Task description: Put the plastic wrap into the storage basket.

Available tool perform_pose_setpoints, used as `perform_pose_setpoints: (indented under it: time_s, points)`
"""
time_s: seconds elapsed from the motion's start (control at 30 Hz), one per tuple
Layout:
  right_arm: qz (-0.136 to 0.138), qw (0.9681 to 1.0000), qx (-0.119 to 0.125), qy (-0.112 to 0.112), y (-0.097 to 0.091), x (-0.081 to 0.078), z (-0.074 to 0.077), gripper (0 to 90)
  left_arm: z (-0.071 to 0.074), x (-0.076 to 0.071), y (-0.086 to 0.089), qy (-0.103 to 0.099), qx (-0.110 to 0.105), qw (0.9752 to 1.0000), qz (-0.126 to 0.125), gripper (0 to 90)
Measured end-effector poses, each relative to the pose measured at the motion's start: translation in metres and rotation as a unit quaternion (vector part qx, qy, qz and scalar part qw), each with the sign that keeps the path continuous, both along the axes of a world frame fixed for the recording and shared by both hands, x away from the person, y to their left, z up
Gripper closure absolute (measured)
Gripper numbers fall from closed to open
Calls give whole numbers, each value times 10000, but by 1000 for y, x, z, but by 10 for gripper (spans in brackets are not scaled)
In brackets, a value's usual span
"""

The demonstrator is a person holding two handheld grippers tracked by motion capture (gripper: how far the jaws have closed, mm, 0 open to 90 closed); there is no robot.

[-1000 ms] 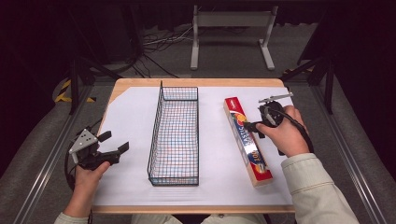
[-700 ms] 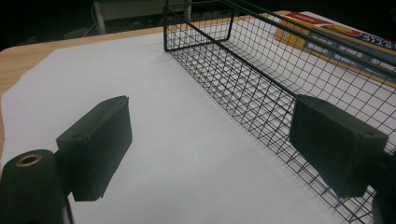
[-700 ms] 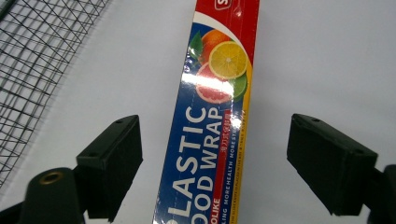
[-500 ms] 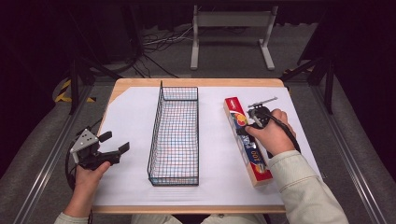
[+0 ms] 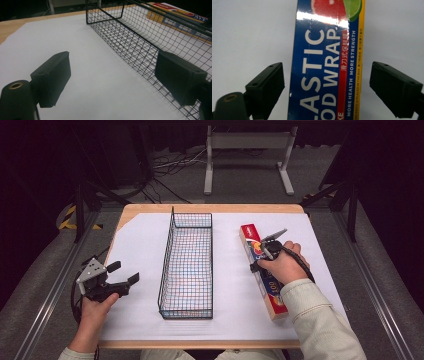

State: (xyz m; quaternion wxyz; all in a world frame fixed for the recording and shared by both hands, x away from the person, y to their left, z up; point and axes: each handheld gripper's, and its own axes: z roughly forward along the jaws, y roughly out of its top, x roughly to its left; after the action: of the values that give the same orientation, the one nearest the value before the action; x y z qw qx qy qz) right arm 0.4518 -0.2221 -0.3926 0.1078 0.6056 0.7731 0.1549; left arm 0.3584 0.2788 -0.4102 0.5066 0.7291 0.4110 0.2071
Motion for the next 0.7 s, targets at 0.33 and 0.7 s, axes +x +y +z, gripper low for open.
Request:
perform_pose_setpoints:
  time_s: [0.33,0.7]
  points:
    - [-173,9988,-291,366,7,7,-13,201,-1,1,0,56,6,10000,-25,143]
    - [-293,9965,-412,669,10,15,-17,327,-2,2,-2,118,55,9999,-34,144]
